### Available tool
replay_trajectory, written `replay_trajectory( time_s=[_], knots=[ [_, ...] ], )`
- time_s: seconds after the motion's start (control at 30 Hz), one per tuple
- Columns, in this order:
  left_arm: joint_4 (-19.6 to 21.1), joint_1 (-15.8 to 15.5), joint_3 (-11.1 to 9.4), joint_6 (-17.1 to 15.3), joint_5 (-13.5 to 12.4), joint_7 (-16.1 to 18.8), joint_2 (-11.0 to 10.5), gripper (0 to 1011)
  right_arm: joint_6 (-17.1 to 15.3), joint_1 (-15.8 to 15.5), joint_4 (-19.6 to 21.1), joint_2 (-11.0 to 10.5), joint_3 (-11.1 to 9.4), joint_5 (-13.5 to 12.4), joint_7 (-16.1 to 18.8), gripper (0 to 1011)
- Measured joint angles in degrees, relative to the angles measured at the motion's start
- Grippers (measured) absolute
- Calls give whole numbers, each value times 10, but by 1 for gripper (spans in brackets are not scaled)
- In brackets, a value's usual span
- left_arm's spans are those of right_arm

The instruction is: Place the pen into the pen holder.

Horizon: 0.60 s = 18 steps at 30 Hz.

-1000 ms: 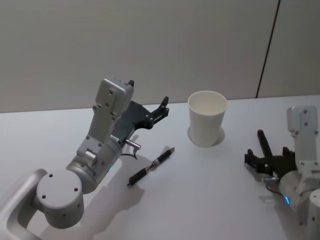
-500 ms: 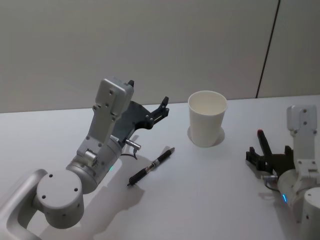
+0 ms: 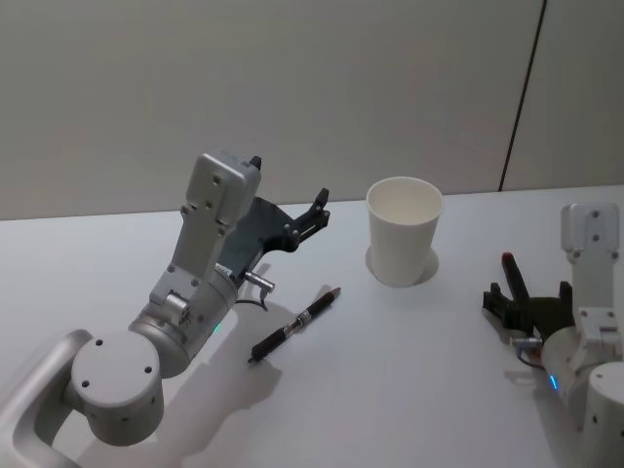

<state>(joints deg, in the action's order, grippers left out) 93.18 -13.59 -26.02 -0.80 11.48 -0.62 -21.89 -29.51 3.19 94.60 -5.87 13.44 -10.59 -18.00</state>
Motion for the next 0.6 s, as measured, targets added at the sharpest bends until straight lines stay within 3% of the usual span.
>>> replay_trajectory(
  time_s=[0.6],
  knots=[
    [0,0,0,0,0,0,0,1001,2,2,-3,3,-1,2,-3,1002]
  ],
)
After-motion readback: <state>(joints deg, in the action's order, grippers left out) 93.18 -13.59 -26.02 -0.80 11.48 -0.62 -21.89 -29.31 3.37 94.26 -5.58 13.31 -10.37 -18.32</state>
